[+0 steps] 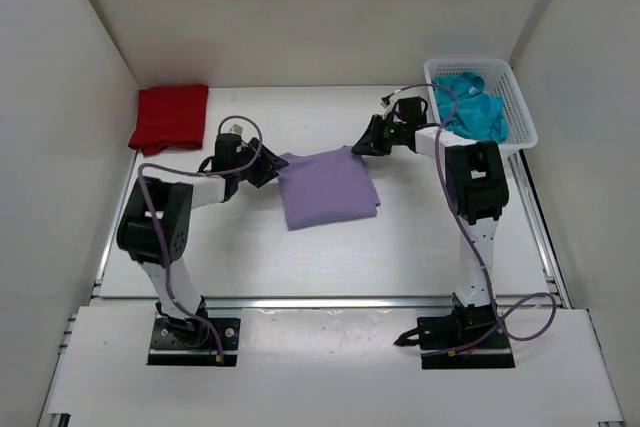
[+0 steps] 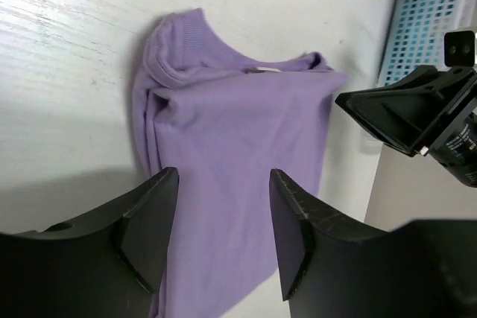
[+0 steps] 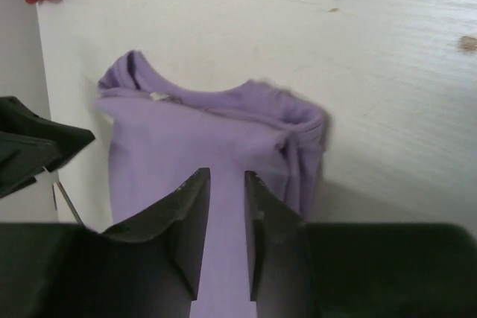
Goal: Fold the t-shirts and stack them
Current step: Fold the long partially folded tshirt into a neat square, then put the neatly folded tshirt into the corner of the board with the left arm
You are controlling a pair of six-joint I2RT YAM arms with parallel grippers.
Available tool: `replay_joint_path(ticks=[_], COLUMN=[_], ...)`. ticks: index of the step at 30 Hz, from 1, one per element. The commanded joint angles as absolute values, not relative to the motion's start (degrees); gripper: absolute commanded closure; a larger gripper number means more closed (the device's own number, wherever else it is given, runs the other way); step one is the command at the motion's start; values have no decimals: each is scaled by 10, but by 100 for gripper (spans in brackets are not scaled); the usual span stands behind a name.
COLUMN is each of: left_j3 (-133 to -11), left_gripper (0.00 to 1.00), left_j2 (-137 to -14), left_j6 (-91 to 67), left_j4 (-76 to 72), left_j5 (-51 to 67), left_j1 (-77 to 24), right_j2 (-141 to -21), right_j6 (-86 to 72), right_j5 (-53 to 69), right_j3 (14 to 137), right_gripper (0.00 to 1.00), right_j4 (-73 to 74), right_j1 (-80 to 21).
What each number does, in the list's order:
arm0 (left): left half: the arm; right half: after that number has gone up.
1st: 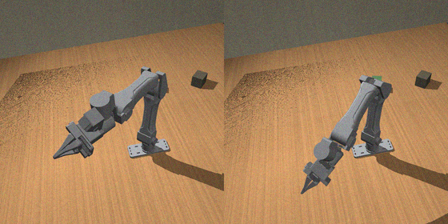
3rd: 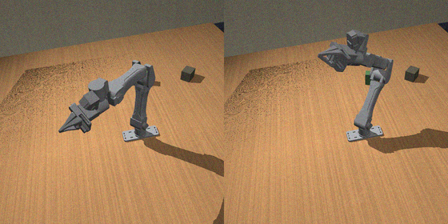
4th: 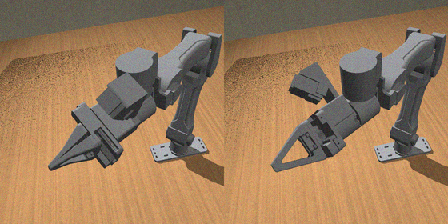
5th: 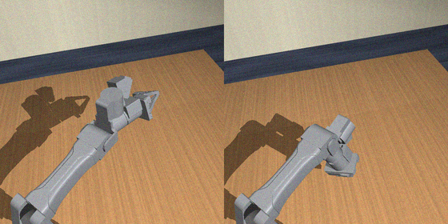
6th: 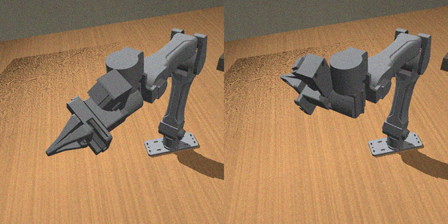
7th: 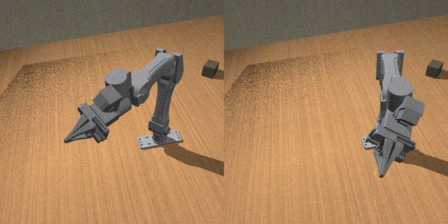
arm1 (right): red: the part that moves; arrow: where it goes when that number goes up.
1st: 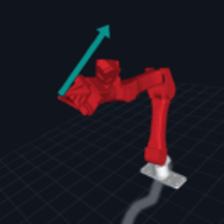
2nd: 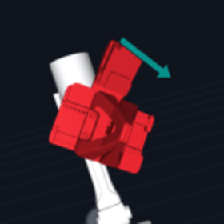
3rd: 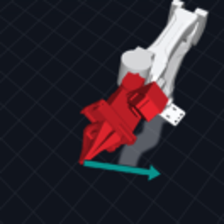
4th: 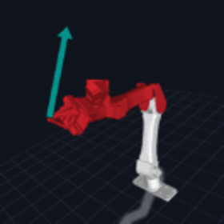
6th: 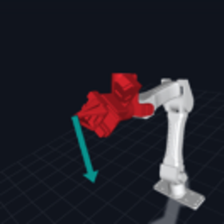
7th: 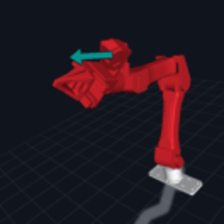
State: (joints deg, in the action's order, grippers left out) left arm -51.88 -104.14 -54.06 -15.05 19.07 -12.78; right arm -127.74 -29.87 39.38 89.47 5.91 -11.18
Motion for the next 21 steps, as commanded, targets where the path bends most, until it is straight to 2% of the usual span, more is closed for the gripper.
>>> replay_joint_path(ticks=[1, 2, 5, 11, 17, 19, 21], left_j3=[-492, -490, -455, -401, -408, -430, -460], left_gripper=[37, 35, 31, 27, 25, 27, 35], left_j2=[-947, -943, -924, -947, -1032, -1068, -1102], left_j6=[-496, -477, -447, -389, -424, -437, -452], left_j4=[-118, -92, -63, -36, -107, -121, -147], left_j5=[142, 132, 115, 105, 168, 183, 207], left_j1=[-122, -121, -126, -165, -194, -208, -228], right_j2=[-1183, -1169, -1086, -922, -834, -819, -810], right_j6=[-283, -286, -292, -320, -320, -327, -327], right_j5=[395, 394, 384, 366, 373, 375, 380], right_j3=[885, 875, 794, 578, 461, 439, 423], right_gripper=[74, 64, 48, 41, 40, 41, 40], right_j4=[57, 53, 6, -104, -137, -143, -146], right_j1=[-120, -125, -132, -149, -142, -138, -136])
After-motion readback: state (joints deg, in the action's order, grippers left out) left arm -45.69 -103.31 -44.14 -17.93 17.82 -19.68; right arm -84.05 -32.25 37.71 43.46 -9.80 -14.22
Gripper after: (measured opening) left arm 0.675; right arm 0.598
